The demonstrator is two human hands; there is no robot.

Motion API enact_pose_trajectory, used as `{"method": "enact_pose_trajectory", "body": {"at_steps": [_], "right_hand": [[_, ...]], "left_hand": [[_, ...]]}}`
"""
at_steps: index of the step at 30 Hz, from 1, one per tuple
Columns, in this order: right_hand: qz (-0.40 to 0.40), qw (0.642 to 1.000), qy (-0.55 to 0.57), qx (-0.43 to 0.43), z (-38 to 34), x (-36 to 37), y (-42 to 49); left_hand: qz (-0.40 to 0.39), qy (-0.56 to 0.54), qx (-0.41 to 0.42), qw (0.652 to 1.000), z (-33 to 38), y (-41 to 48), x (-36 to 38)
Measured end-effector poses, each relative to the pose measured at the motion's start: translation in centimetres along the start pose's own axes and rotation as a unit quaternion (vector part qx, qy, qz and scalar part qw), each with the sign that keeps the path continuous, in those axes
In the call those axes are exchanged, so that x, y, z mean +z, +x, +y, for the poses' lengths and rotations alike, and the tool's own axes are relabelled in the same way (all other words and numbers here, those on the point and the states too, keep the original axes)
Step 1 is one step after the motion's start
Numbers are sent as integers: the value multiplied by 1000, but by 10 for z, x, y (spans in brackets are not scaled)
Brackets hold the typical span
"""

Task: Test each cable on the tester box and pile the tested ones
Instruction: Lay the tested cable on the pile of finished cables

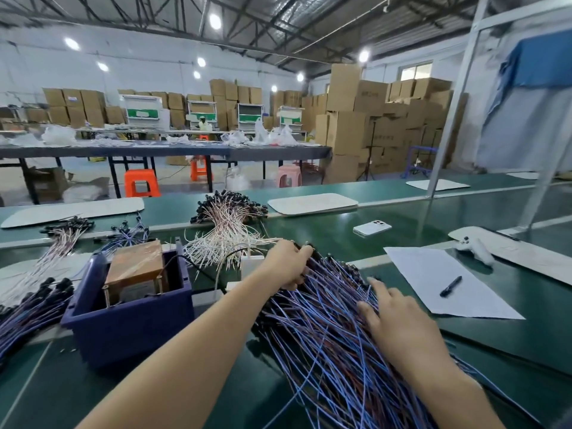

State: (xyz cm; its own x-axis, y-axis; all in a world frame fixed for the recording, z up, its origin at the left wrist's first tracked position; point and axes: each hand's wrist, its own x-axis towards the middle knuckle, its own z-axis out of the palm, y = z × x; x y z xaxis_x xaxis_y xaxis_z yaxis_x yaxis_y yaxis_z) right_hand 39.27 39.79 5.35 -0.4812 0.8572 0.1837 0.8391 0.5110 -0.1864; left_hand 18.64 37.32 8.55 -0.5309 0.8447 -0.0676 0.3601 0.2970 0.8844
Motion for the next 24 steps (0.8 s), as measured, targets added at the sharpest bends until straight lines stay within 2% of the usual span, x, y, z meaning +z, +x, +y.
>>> {"method": "enact_pose_trajectory", "body": {"at_steps": [3, 9, 12, 15, 17, 21, 22, 24], "right_hand": [[26, 999, -7, -21, -9, 4, -3], [111, 971, 126, -167, -86, 14, -23], [96, 945, 199, -241, -137, 43, -36], [37, 926, 251, -281, -182, 79, -47], [-9, 920, 265, -289, -207, 100, -51], [-39, 927, 261, -268, -235, 138, -48], [-66, 921, 288, -255, -237, 146, -45], [-124, 886, 388, -222, -238, 157, -38]], "left_hand": [[40, 33, 62, 997, -15, -8, -13], [8, 83, 136, 987, -53, -56, -64], [-77, 187, 95, 975, -85, -88, -102], [-139, 267, 1, 954, -123, -122, -144], [-104, 298, -36, 948, -145, -141, -174], [28, 345, -42, 937, -185, -160, -231], [65, 350, -48, 933, -196, -161, -243], [140, 366, -68, 918, -215, -161, -266]]}}
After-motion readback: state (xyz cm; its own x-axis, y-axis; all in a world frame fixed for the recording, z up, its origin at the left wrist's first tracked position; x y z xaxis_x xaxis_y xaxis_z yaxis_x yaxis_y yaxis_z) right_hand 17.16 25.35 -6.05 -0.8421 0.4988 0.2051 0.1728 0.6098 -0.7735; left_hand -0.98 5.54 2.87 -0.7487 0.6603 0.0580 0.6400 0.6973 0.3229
